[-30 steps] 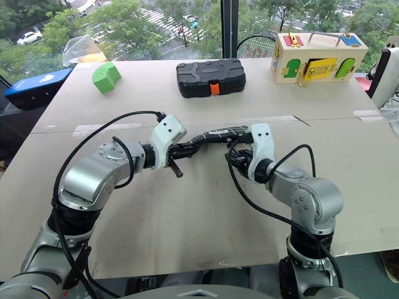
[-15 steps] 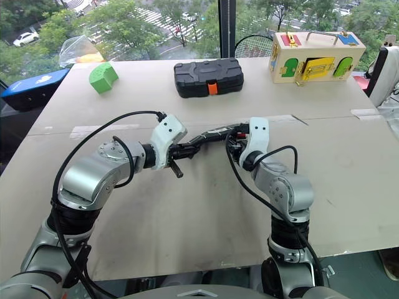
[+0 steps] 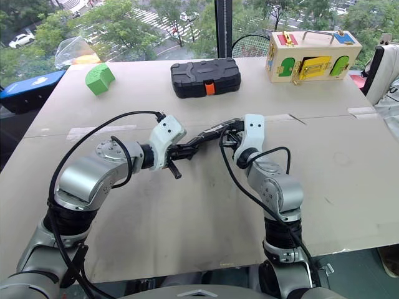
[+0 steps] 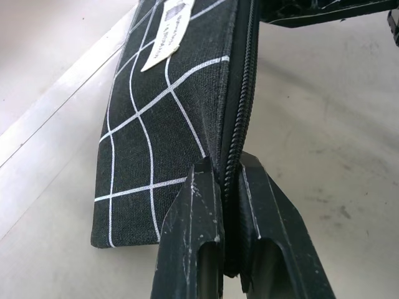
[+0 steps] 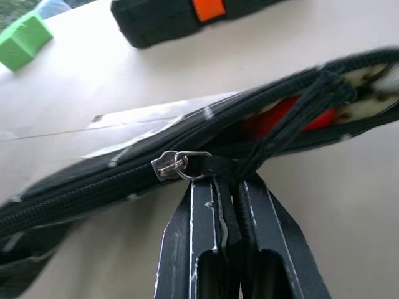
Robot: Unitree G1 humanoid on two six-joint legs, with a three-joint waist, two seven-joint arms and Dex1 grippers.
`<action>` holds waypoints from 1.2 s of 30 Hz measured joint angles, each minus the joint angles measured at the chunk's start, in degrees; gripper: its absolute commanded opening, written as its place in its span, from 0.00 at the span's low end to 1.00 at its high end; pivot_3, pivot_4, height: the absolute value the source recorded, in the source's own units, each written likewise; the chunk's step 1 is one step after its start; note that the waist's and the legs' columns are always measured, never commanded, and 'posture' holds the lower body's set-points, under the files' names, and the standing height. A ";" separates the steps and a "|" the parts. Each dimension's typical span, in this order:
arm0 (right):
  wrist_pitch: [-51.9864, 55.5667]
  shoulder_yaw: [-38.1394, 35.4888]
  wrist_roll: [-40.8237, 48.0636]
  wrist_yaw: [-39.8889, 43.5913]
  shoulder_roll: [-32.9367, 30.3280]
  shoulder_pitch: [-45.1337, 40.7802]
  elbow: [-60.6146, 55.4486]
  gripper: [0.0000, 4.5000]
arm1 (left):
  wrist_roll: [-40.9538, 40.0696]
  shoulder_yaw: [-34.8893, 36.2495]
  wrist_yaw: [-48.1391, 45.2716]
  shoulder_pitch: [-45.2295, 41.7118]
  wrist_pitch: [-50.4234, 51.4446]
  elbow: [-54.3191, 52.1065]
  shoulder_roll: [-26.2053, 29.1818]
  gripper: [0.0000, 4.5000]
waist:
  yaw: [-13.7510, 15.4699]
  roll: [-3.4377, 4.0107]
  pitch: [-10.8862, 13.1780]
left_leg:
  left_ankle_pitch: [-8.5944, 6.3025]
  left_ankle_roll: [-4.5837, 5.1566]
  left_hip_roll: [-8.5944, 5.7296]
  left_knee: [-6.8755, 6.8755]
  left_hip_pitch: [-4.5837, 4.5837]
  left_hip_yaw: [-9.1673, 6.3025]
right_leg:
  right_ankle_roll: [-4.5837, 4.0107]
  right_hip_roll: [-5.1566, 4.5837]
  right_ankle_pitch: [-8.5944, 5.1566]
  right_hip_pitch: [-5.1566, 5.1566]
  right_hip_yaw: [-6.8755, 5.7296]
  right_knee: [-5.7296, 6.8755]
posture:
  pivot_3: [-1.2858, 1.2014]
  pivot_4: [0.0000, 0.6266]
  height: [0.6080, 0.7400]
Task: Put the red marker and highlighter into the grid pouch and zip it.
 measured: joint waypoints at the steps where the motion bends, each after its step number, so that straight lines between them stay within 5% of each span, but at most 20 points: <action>1: 0.07 -0.22 -0.13 -0.30 -0.21 0.46 -0.62 0.01 | 0.00 0.00 -0.09 0.00 -0.01 0.00 0.24 0.00 | 0.03 0.00 0.00 | 0.00 0.00 0.00 -0.01 0.00 -0.01 | 0.00 0.00 0.00 0.00 0.00 0.00 | 0.52 0.24 1.00; 11: 3.79 -3.60 -2.47 -3.52 -6.19 1.28 -3.43 0.01 | -0.01 -0.02 -0.83 0.30 -0.34 -0.15 1.21 0.00 | 0.04 0.00 0.00 | 0.00 0.00 0.00 -0.02 0.00 0.02 | 0.00 0.00 0.00 0.00 0.01 -0.01 | 0.52 0.24 1.00; 16: 5.73 -7.56 -5.86 -4.79 -14.56 0.89 -2.60 0.01 | 0.59 -0.55 -1.65 2.44 -3.37 -1.21 2.83 0.00 | 0.39 0.01 0.01 | 0.00 0.00 -0.02 -0.01 0.00 0.05 | 0.00 -0.02 0.00 0.01 0.04 -0.03 | 0.52 0.24 1.00; 21: 10.09 -10.07 -4.19 0.60 -20.38 2.84 -6.52 0.01 | 4.75 -3.71 -3.76 4.57 -16.48 0.29 1.63 0.00 | 0.26 0.04 -0.01 | 0.00 0.00 0.07 -0.06 0.00 0.08 | -0.01 -0.01 0.00 0.04 0.07 -0.05 | 0.52 0.24 1.00; 23: 13.44 -7.92 -0.57 5.87 -23.59 5.93 -12.05 0.13 | 8.50 -7.81 -6.28 5.22 -27.79 1.40 0.95 0.00 | 0.27 0.06 -0.03 | 0.00 0.01 0.12 -0.06 -0.02 0.15 | 0.00 -0.05 0.00 0.04 0.14 -0.11 | 0.52 0.24 1.00; 24: 14.42 -7.94 0.23 7.33 -24.66 6.66 -13.48 0.28 | 9.72 -9.10 -7.25 5.80 -30.88 2.13 1.00 0.17 | 0.37 0.05 -0.03 | -0.01 0.02 0.11 -0.05 -0.02 0.15 | 0.00 -0.05 0.00 0.05 0.15 -0.12 | 0.52 0.24 1.00; 25: 14.72 -7.97 0.44 7.77 -25.23 7.02 -14.09 0.28 | 10.02 -9.49 -7.53 5.91 -31.66 2.42 1.01 0.17 | 0.40 0.05 -0.03 | -0.01 0.02 0.09 -0.05 -0.02 0.15 | 0.00 -0.07 0.00 0.05 0.16 -0.11 | 0.52 0.24 1.00; 28: 16.48 -9.73 4.63 15.05 -33.58 13.82 -21.23 0.59 | 9.45 -9.03 -10.36 8.82 -34.27 3.37 1.23 0.41 | 1.23 0.06 -0.03 | -0.02 0.04 0.09 -0.06 -0.05 0.09 | 0.01 -0.06 -0.02 0.08 0.08 -0.16 | 0.52 0.24 1.00; 32: 10.89 -19.01 10.90 29.05 -43.01 26.41 -28.63 1.00 | 1.48 -0.85 -15.29 14.14 -33.07 2.87 2.87 0.88 | 1.64 0.05 -0.03 | -0.03 0.06 0.14 -0.02 0.00 0.10 | 0.05 -0.05 -0.03 0.15 0.05 -0.13 | 0.52 0.24 1.00; 34: 6.34 -23.86 13.60 35.05 -43.90 31.64 -30.00 1.00 | -1.62 3.05 -17.11 16.18 -32.38 2.15 4.12 0.99 | 1.63 0.05 -0.04 | -0.03 0.06 0.18 0.01 0.04 0.11 | 0.08 -0.04 -0.05 0.21 0.03 -0.13 | 0.52 0.24 1.00; 36: 1.44 -28.32 14.83 41.33 -45.90 38.38 -30.38 1.00 | -3.75 6.56 -18.85 19.51 -32.22 1.10 6.15 0.99 | 1.62 0.06 -0.03 | -0.03 0.07 0.18 0.02 0.09 0.16 | 0.09 -0.04 -0.05 0.24 0.06 -0.13 | 0.52 0.24 1.00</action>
